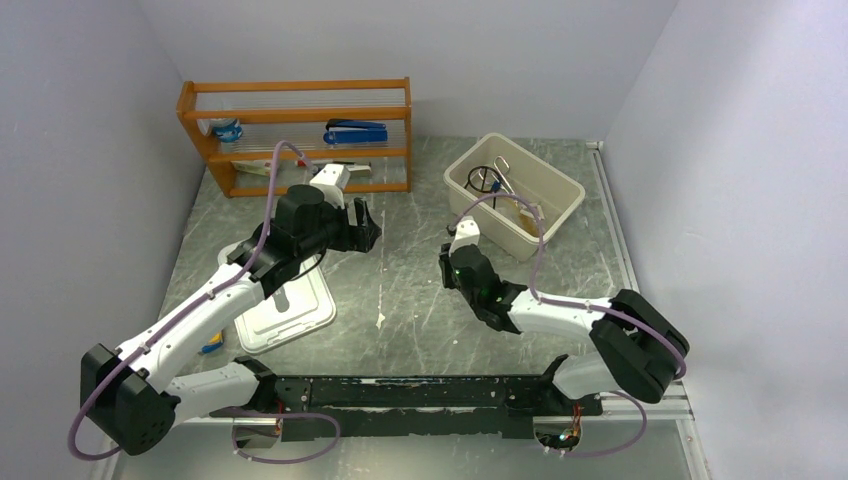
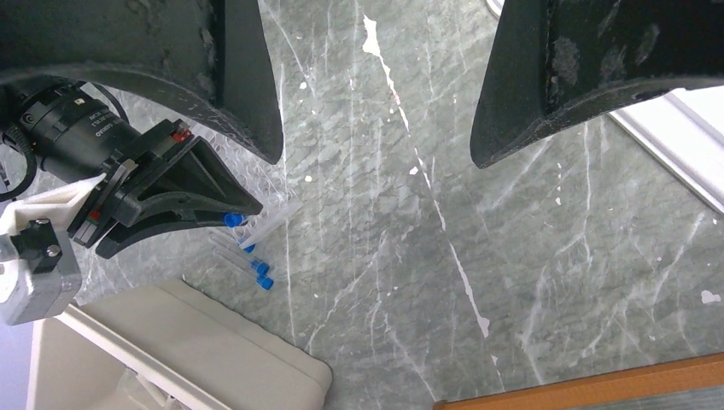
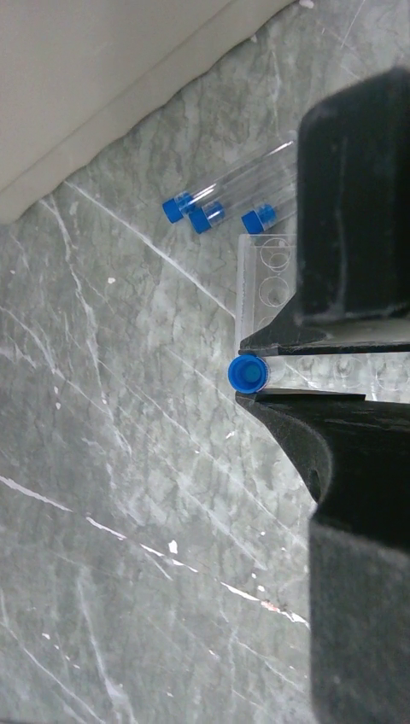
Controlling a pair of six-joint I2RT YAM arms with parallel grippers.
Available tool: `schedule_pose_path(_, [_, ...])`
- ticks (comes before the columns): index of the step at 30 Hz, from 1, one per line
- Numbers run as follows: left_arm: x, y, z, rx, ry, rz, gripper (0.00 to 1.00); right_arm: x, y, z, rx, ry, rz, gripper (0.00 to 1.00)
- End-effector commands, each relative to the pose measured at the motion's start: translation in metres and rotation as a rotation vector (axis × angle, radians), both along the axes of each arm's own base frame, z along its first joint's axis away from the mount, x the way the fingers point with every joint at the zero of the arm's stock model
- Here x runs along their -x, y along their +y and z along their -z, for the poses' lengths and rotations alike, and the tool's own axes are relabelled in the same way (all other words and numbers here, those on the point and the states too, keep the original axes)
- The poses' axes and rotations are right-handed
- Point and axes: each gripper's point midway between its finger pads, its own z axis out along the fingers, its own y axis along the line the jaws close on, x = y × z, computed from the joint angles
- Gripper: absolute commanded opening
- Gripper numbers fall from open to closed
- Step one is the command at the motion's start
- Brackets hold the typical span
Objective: Organize the chemistry lab equipment
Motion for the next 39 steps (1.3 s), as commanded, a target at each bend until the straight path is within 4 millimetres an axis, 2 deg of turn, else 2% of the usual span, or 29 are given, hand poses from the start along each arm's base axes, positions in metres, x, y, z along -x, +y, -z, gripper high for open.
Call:
schedule_pose_path(1, [-0.001,-0.006,-0.006,0.033,-0.018,0.014,0.84,0.007,0.008,0.0,-0.033,0.001,-0.056,0.0])
schedule_pose_path(15, [0.0,-0.004,-0.008,0.029,-0.022,0.014,0.84,0.022,0.036,0.001,-0.135,0.032,-0.177,0.0])
schedule_pose_path(19, [0.0,-0.004,-0.007,0.028,-0.016,0.012,0.84,0.026,0.044,0.004,-0.098,0.023,-0.186,0.0])
schedule_pose_path(25, [0.001,-0.003,-0.007,0.027,-0.02,0.013,0.84,0.026,0.038,0.007,-0.044,-0.015,-0.155,0.0])
schedule_pose_path(39, [-0.002,0.0,-0.005,0.015,-0.021,-0.012,0.84,0.04,0.045,0.014,0.004,-0.064,-0.243,0.16])
